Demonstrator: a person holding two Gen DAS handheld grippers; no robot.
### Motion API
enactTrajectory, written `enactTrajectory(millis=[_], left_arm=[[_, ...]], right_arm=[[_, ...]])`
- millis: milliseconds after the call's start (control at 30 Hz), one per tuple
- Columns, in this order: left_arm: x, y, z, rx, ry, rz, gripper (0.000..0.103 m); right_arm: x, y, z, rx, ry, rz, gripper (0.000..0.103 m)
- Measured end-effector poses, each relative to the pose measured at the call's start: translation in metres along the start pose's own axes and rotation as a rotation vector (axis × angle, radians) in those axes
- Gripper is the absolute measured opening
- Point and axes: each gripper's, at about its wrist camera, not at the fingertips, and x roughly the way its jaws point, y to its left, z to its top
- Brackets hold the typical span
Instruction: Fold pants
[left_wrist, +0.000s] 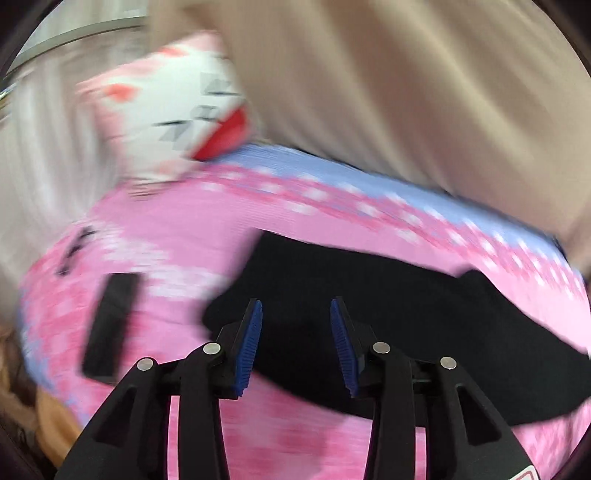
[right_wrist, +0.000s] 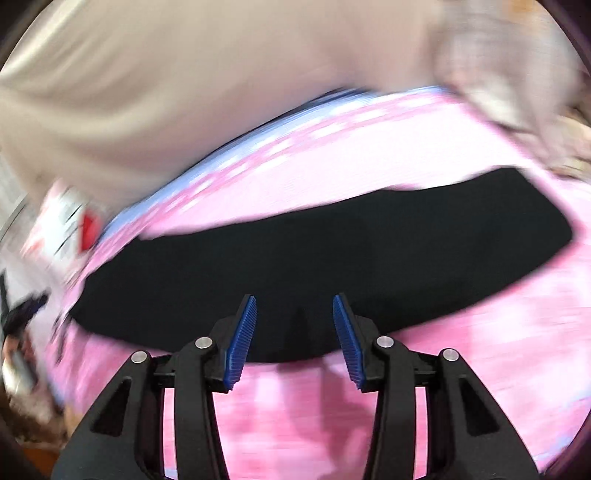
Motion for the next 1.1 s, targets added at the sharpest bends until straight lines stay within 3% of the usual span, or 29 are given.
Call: enactTrajectory(millis=[133,267,333,400,433,467,633,767,900,967,1100], left_arm=[[0.023,-0.084,-0.016,0.111,0.076,-0.129,0.037],[0.034,-0.161,-0.031,0.202,0.132,-0.218,0.043],[0.038,-0.193,-0.039,0.248,0.146,-0.230,0.051],[0.040,-0.215,-0.043,0.286,0.157,-0.225,0.051],[0.044,-0.223,-0.044,0.297,0.162,-0.214,0.051],[0.047,-0.229,-0.045,0.305,0.169,-0.197,0.051],[0.068,-0.249,-0.045,0.335,0.184,-0.121,0.054],[0.092,-0.258,-0.057,0.356,0.197,-0.054,0.057],[0.087,-0.265,-0.055,0.383,0.142,-0.010,0.060],[0.083,-0.262,-0.049,0.365,0.137,-0.030,0.060],[0.089,-0.237,-0.034,0.301,0.133,0.004,0.060]], right_arm=[[-0.026,-0.097,0.032,0.079,-0.073,-0.202,0.045],[-0.011,-0.145,0.061,0.052,-0.048,-0.224,0.045],[0.015,-0.163,0.072,0.022,0.028,-0.237,0.045],[0.035,-0.171,0.074,-0.010,0.072,-0.233,0.044],[0.038,-0.164,0.076,-0.061,0.064,-0.224,0.021],[0.039,-0.158,0.080,-0.100,0.083,-0.213,0.011],[-0.016,-0.125,0.105,-0.293,-0.066,-0.271,0.010],[0.037,-0.171,0.082,-0.270,0.122,-0.360,0.011],[0.019,-0.170,0.085,-0.230,0.027,-0.330,0.011],[0.014,-0.173,0.089,-0.237,-0.003,-0.378,0.010],[0.014,-0.199,0.090,-0.136,0.038,-0.430,0.010]])
